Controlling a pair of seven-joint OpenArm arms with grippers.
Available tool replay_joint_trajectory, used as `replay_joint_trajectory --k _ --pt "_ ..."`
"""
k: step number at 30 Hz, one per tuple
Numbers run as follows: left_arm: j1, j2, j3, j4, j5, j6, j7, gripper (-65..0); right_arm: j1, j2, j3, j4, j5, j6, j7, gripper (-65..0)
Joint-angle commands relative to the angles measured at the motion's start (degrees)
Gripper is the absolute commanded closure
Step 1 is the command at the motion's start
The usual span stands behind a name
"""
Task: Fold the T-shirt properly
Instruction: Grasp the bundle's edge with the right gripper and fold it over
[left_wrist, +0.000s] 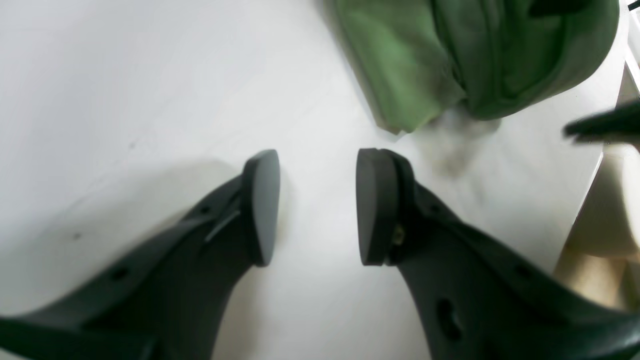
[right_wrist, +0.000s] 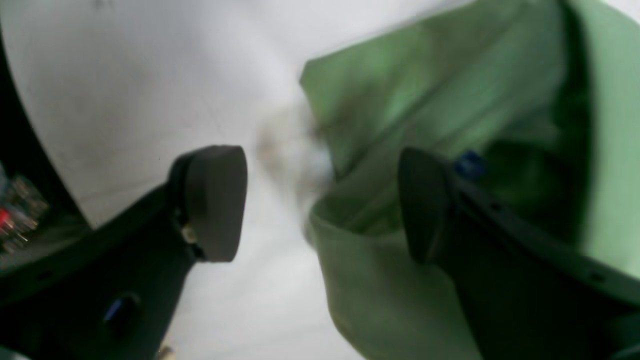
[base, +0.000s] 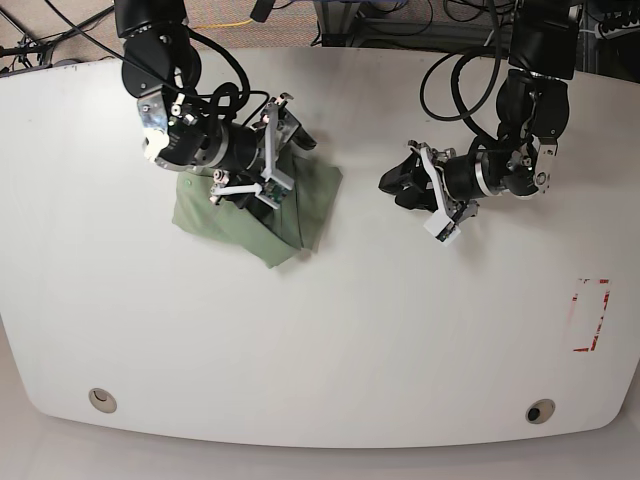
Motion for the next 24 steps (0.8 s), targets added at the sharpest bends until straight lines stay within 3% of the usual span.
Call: replay_joint_trajectory --k 1,7,12,16,19,24 --pt "-0.05 -0.54 -0.38 0.93 -1.18 -0.38 -1.20 -23.9 0.68 -0.15 -5.08 1.10 -8.64 0.44 2.48 -45.2" --pt "0.66 -0.54 -0.47 0.93 -1.18 -0.29 -1.29 -23.9 -0.20 -0.06 -10.35 -0.13 -21.48 0.44 5.12 -45.2" --pt "1.62 -0.54 -0.55 0.93 -1.18 -0.29 -1.46 -23.9 -0.37 0.29 -11.14 -0.57 -24.91 0.44 5.21 -43.6" --pt "1.89 -0.54 -0.55 0.93 -1.18 -0.29 -1.46 -23.9 -0.46 0.38 -11.14 -0.65 -27.02 0.44 5.21 -32.2" --pt "1.89 -0.54 -0.55 0.93 -1.18 -0.29 -1.46 -23.9 -0.46 0.38 -11.14 -1.01 -28.34 0.44 5.21 -28.1" --pt "1.62 -0.54 -0.55 0.93 -1.18 -0.29 -1.46 -23.9 -0.46 1.43 -13.96 -3.03 -31.76 0.44 5.21 -27.6"
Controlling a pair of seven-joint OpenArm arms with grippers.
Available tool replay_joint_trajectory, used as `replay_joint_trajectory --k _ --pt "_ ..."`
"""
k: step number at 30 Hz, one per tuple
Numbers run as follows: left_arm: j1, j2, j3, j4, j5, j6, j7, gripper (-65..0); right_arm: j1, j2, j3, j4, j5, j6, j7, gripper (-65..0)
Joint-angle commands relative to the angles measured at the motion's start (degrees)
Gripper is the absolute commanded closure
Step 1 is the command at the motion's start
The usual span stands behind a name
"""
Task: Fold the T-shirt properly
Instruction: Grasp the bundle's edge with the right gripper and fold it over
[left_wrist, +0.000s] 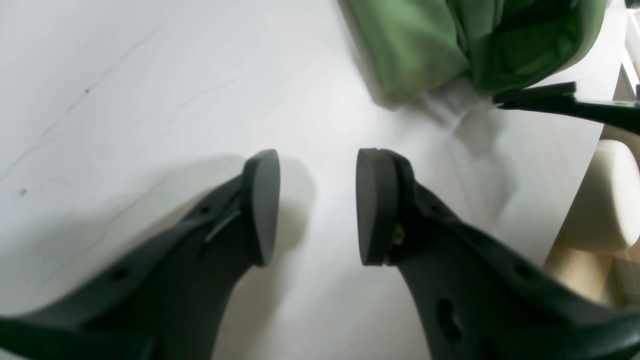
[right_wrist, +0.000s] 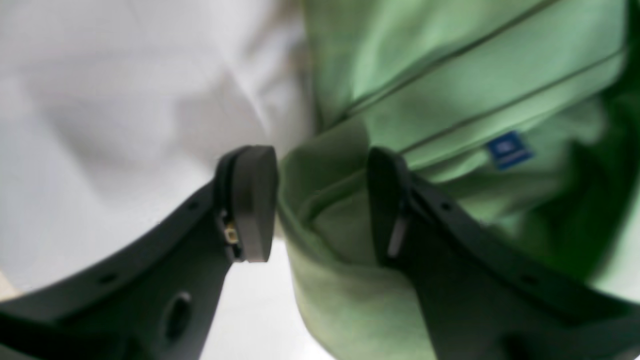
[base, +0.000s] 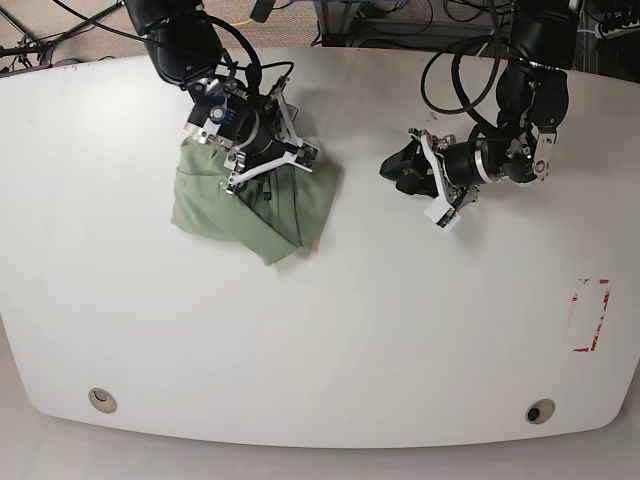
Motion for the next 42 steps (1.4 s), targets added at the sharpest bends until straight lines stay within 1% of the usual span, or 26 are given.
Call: replay_joint_trajectory --k 1,5,13,14,17,19,20,26,36,42 --pt "-1.09 -0.48 -0.29 0.97 -1.14 -0.29 -1.25 -23.9 0.50 1.54 -2.88 0.10 -2.50 0.13 0.38 -27.6" --pt "-1.18 -0.48 -0.29 0.97 -1.14 -0.29 -1.25 -23.9 0.33 2.07 -6.13 0.19 -3.91 0.13 0.03 -27.6" --pt "-1.00 -0.48 -0.29 0.97 -1.14 -0.29 -1.25 -23.9 -0.64 2.07 -6.22 0.10 -3.91 -0.22 0.20 -26.6" --pt "-1.00 -0.48 -0.29 0.97 -1.14 -0.29 -1.25 -23.9 -0.64 2.16 -6.22 0.10 -3.91 -0.22 0.20 -24.9" --pt "-0.91 -0.48 -0.29 0.97 -1.14 -0.29 -1.25 -23.9 -0.64 2.16 -6.22 0.10 -3.91 -0.22 0.20 -13.8" --pt "-0.91 -0.48 -0.29 0.97 -1.14 -0.29 -1.25 -23.9 -0.64 2.16 -6.13 0.10 -3.91 -0.31 0.20 -2.4" --pt "-1.00 -0.48 -0.29 0.97 -1.14 -0.29 -1.25 -23.9 -0.55 2.16 -6.13 0.10 -3.91 -0.31 0.20 0.0" --pt "-1.18 -0.48 -0.29 0.97 -1.14 -0.29 -1.25 -23.9 -0.38 2.16 -6.05 0.89 -4.00 -0.31 0.20 0.0" --pt "-1.00 -0.48 -0.29 0.97 -1.14 -0.29 -1.16 -23.9 -0.11 1.46 -6.05 7.92 -3.64 -0.39 0.03 0.0" --pt "-0.82 -0.57 -0.29 0.97 -1.14 -0.29 -1.07 -23.9 1.91 -2.94 -6.31 8.54 -3.38 0.05 0.38 0.0"
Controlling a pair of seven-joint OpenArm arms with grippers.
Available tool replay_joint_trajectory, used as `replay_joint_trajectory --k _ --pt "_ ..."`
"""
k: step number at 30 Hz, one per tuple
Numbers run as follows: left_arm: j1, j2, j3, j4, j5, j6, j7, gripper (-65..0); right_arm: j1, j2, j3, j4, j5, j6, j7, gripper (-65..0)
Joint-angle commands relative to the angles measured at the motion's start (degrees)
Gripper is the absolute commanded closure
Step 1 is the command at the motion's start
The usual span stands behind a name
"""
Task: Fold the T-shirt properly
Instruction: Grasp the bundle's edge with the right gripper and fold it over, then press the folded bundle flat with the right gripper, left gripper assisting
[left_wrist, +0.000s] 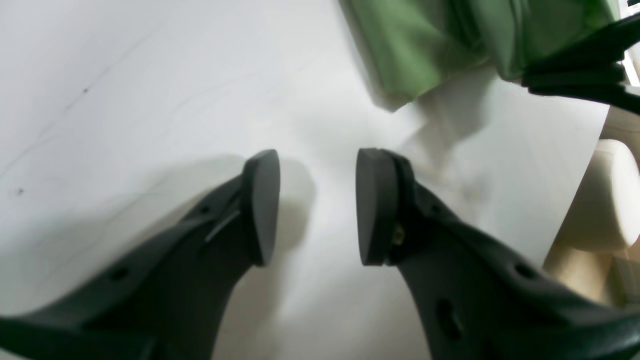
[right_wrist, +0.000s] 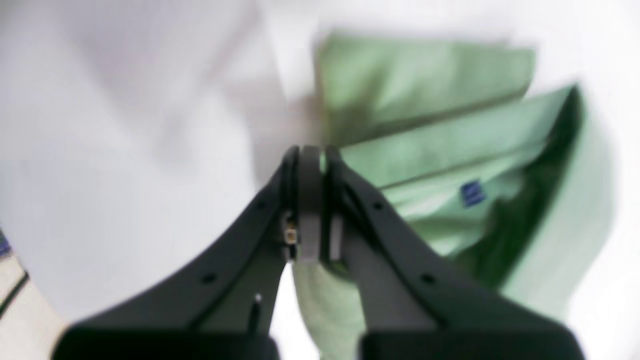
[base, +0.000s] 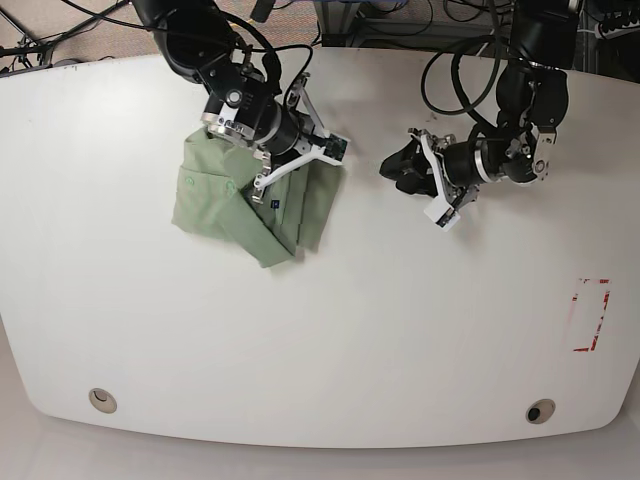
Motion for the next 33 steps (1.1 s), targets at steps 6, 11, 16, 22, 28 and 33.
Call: replay_joint_trajectory --k 6,11,16,22,28,33 --pt "-0.76 -1.73 -0.12 0.97 -1.14 -0.29 -1.11 -23.9 3.47 -7.41 -0.15 0.51 0.31 0.46 2.86 0.0" --pt "-0.76 -1.82 -0.12 1.06 -1.14 -0.29 -1.03 -23.9 4.79 -10.57 0.03 -3.53 0.23 0.55 3.91 0.0" --pt "-0.67 -1.82 -0.12 1.41 -1.14 -0.29 -0.94 -23.9 6.72 -11.45 0.12 -9.42 0.23 0.55 9.19 0.0" --pt "-0.76 -1.82 -0.12 1.32 -1.14 -0.29 1.88 -23.9 10.94 -11.54 0.12 -14.70 0.23 0.46 10.51 0.0" --pt "-0.67 -1.82 -0.12 0.97 -1.14 -0.38 2.23 -23.9 15.25 -11.54 0.12 -16.54 0.23 0.46 10.51 0.0" --pt "0.21 -1.82 -0.12 1.24 -1.14 -0.38 2.23 -23.9 18.06 -12.95 0.21 -19.45 0.23 0.55 10.59 0.0"
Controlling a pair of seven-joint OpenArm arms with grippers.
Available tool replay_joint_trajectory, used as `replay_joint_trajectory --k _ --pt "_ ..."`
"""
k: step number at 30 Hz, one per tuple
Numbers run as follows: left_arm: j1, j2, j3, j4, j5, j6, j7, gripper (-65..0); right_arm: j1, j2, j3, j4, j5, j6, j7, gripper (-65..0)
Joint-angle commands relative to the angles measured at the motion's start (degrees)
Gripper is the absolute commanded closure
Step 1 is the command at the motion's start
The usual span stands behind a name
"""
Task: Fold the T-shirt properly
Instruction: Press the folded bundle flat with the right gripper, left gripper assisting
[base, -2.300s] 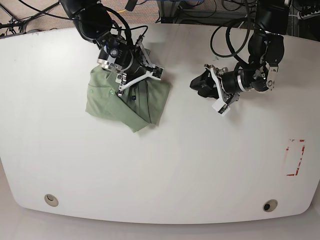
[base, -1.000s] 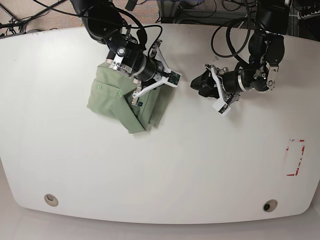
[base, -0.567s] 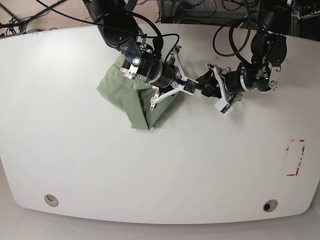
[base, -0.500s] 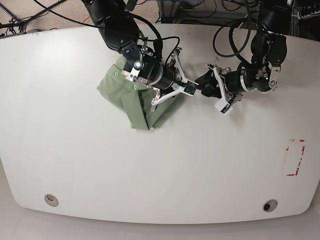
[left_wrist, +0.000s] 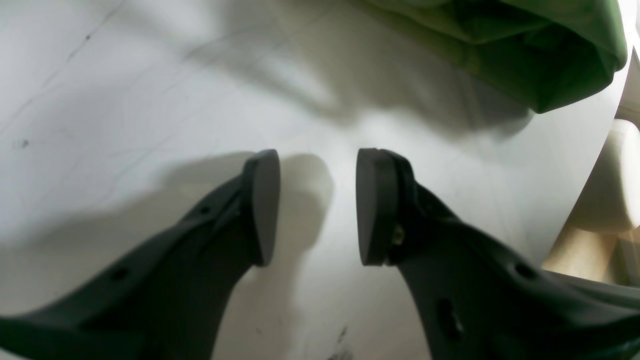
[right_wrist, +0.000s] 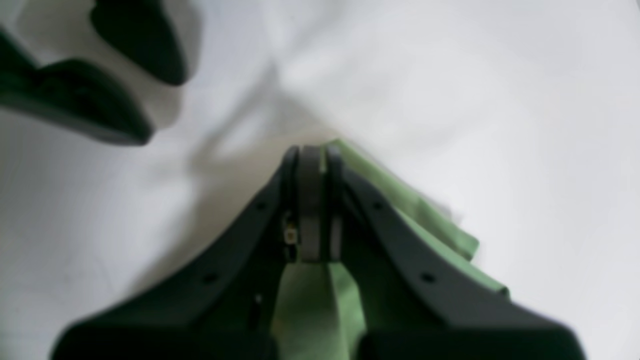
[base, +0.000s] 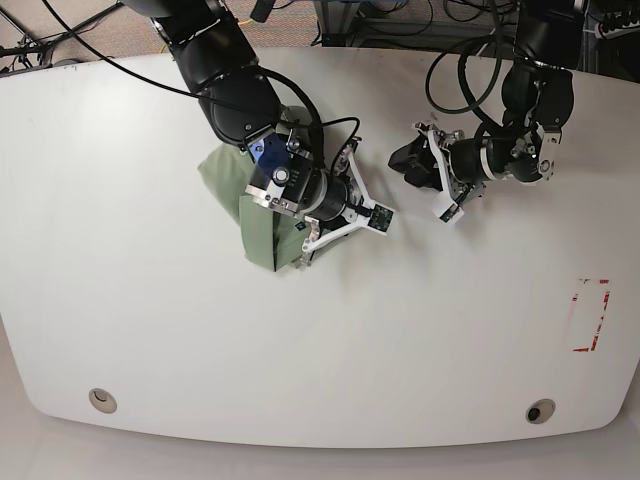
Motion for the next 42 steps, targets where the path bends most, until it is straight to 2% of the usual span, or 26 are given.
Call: replay_joint_trajectory --k 1,5,11,14,19,27,35,42 --pt "-0.16 -0.40 -0.20 1.17 -1.14 -0.38 -0.96 -23.9 2.66 -1.58 0.51 -1.46 0.23 -0.13 1.24 0.0" --pt "0.01 -0.40 -0.12 1.26 -1.14 -0.47 -0.96 -23.9 4.68 -3.43 1.83 -5.68 0.23 -0.13 4.05 0.0" --pt "0.10 -0.31 -0.12 1.26 -1.14 -0.55 -0.96 -23.9 7.58 -4.22 3.15 -11.92 0.23 -0.57 10.47 -1.6" --pt "0.10 -0.40 -0.12 1.26 -1.14 -0.55 -0.96 -23.9 9.87 -5.10 3.24 -15.26 0.23 -0.57 11.88 -1.9" --pt "0.19 -0.31 -0.12 1.35 -1.14 -0.55 -0.96 -23.9 14.44 -5.27 3.24 -20.80 0.23 -0.57 12.67 -1.9" --pt "1.33 -0.22 -0.03 2.49 -1.14 -0.55 -0.96 -23.9 20.42 -5.18 3.24 -30.21 0.23 -0.66 18.91 -1.9" --pt "2.30 0.39 0.32 5.57 -1.14 -0.20 -3.07 -23.9 22.17 -4.92 3.24 -32.14 0.23 -0.66 19.26 -1.6" --pt "-0.34 4.61 2.61 5.13 -1.14 -0.20 -5.45 -23.9 21.91 -5.01 3.24 -32.05 0.23 -0.57 19.26 -1.6"
